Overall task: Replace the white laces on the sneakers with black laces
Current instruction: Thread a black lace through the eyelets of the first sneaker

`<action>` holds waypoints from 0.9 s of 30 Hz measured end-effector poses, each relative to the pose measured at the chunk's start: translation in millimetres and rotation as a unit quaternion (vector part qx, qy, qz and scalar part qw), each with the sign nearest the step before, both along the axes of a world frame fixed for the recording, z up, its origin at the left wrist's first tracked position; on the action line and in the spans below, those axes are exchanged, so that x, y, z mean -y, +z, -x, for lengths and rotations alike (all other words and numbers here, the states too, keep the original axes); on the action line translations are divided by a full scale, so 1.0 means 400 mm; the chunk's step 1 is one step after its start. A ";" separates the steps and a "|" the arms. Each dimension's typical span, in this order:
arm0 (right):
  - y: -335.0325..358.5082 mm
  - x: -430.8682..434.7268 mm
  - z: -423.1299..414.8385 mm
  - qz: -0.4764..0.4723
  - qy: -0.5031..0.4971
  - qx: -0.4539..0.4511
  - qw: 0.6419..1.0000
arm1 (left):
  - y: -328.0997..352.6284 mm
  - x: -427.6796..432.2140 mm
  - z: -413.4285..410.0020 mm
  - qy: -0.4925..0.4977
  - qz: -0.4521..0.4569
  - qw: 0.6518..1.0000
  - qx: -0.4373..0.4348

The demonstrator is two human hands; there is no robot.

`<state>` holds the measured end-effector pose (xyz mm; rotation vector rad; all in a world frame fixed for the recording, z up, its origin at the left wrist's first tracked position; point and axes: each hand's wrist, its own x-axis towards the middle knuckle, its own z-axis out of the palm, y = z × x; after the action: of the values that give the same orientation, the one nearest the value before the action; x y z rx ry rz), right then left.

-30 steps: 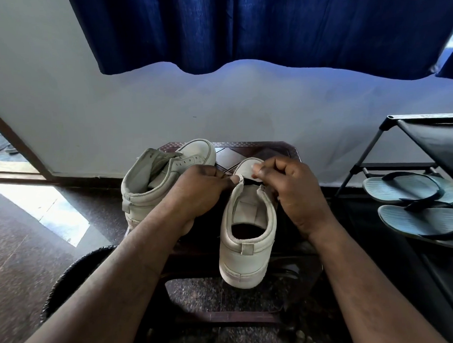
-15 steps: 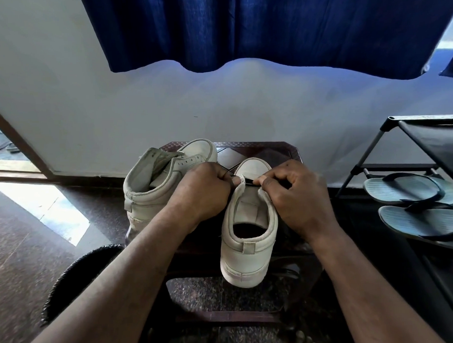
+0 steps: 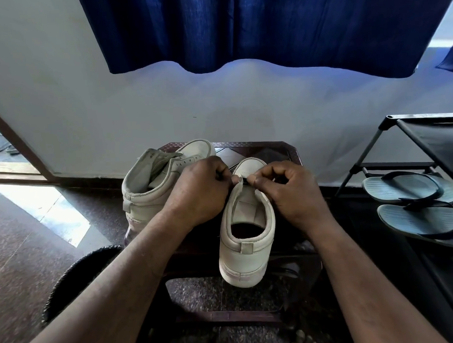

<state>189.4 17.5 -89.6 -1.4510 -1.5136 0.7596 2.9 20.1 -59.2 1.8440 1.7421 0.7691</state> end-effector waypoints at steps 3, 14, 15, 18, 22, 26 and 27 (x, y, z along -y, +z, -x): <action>0.014 -0.011 0.019 0.055 0.030 -0.022 0.998 | 0.000 -0.002 -0.006 -0.003 -0.032 0.999 -0.014; 0.027 -0.030 0.028 0.052 0.052 0.148 0.986 | -0.029 -0.012 -0.001 0.029 0.012 0.992 0.118; 0.025 -0.032 0.028 0.054 0.058 0.154 0.985 | -0.029 -0.011 -0.002 0.031 0.012 0.992 0.121; 0.021 -0.031 0.035 0.042 0.060 0.118 0.990 | -0.031 -0.011 -0.002 0.033 0.022 0.990 0.138; 0.012 -0.018 0.041 0.011 0.052 0.053 0.997 | -0.027 -0.022 0.003 0.021 0.043 0.984 0.169; -0.002 -0.021 0.047 0.004 0.012 0.107 0.994 | -0.029 -0.020 -0.006 0.046 0.038 0.985 0.165; -0.001 -0.023 0.048 0.009 0.005 0.122 0.993 | -0.030 -0.019 -0.007 0.057 0.041 0.983 0.170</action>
<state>170.1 26.6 -90.1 -1.5961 -1.7005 0.6193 5.6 27.7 -71.0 1.4698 1.6385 0.9779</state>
